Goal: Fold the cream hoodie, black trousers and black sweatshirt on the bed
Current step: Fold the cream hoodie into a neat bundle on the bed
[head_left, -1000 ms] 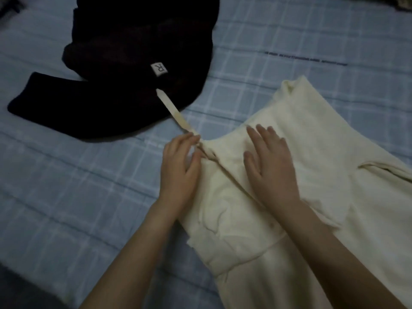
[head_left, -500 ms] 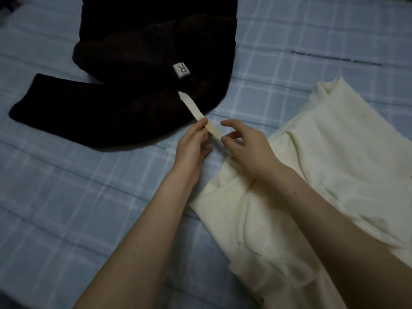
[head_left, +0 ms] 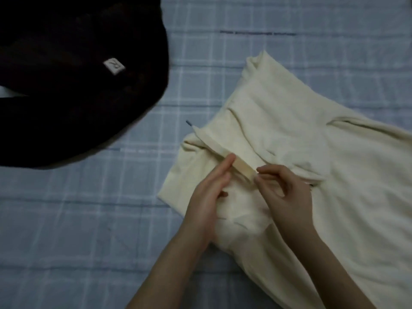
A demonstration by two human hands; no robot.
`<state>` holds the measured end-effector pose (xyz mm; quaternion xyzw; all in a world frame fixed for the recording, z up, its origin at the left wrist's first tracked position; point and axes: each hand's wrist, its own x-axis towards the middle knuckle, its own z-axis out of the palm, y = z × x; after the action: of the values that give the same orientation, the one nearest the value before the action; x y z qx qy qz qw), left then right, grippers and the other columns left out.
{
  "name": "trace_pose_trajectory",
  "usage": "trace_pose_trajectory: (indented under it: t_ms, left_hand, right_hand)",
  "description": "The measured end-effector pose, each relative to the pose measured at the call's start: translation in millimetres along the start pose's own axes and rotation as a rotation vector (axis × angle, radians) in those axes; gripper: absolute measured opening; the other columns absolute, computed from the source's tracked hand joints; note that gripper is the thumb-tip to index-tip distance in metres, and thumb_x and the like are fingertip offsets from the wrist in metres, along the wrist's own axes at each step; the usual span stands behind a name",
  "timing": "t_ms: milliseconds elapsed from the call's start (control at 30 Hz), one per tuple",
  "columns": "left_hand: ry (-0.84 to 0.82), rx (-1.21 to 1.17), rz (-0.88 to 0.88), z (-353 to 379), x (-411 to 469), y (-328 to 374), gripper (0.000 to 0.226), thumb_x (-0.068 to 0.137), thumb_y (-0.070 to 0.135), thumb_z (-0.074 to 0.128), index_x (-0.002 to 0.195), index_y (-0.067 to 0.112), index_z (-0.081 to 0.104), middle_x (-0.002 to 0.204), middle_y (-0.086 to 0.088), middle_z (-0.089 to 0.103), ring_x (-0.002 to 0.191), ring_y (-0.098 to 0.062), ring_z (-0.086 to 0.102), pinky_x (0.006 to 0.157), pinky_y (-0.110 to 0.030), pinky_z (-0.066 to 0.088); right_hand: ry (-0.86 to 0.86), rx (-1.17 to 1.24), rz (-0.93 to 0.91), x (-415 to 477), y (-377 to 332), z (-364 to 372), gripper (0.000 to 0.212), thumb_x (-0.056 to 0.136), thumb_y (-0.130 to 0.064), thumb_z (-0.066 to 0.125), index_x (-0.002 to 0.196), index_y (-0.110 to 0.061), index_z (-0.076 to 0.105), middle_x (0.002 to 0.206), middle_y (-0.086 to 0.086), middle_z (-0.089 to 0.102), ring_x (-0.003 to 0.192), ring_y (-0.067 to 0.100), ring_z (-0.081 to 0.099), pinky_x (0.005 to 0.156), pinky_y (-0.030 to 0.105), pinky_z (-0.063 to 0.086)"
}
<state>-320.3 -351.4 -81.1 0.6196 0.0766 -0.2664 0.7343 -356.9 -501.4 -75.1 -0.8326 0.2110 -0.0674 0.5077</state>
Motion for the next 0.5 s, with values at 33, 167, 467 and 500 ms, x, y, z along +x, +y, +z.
trace_pose_trajectory:
  t_ms: [33,167,467,500]
  left_hand:
    - [0.007,0.003,-0.049,6.0,-2.4,-10.0,0.039,0.081,0.040,0.051,0.114,0.055,0.065,0.130,0.018,0.062,0.105,0.002,0.059,0.086,-0.024,0.039]
    - [0.049,0.008,-0.150,13.3,2.7,-29.9,0.032,0.085,0.037,0.054,0.109,0.054,0.068,0.114,0.013,0.070,0.088,-0.008,0.058,0.079,-0.025,0.044]
    - [0.335,0.835,0.452,-35.0,14.0,19.5,0.034,0.093,0.030,0.046,0.119,0.025,0.067,0.120,0.002,0.066,0.113,-0.017,0.059,0.094,-0.023,0.043]
    - [0.323,1.024,0.546,-35.3,30.0,25.0,0.042,0.095,0.033,0.042,0.132,0.022,0.059,0.136,-0.005,0.057,0.126,-0.023,0.050,0.106,-0.029,0.034]
  right_hand:
    - [0.014,-0.027,0.012,-2.5,11.5,-2.2,0.016,0.084,-0.007,0.075,0.091,-0.021,0.070,0.087,-0.011,0.072,0.086,-0.001,0.066,0.078,0.009,0.045]
    - [0.039,-0.072,0.002,0.8,40.2,0.7,0.013,0.084,-0.010,0.075,0.093,-0.020,0.071,0.092,-0.009,0.071,0.091,0.005,0.066,0.086,0.021,0.048]
    - [0.180,-0.277,-0.308,9.7,12.8,8.0,0.037,0.096,-0.014,0.049,0.131,-0.008,0.059,0.136,0.009,0.058,0.129,0.024,0.050,0.112,0.036,0.035]
    - [0.176,-0.382,-0.300,18.5,8.3,17.3,0.045,0.097,-0.024,0.044,0.140,-0.011,0.052,0.146,0.010,0.050,0.138,0.029,0.041,0.116,0.043,0.029]
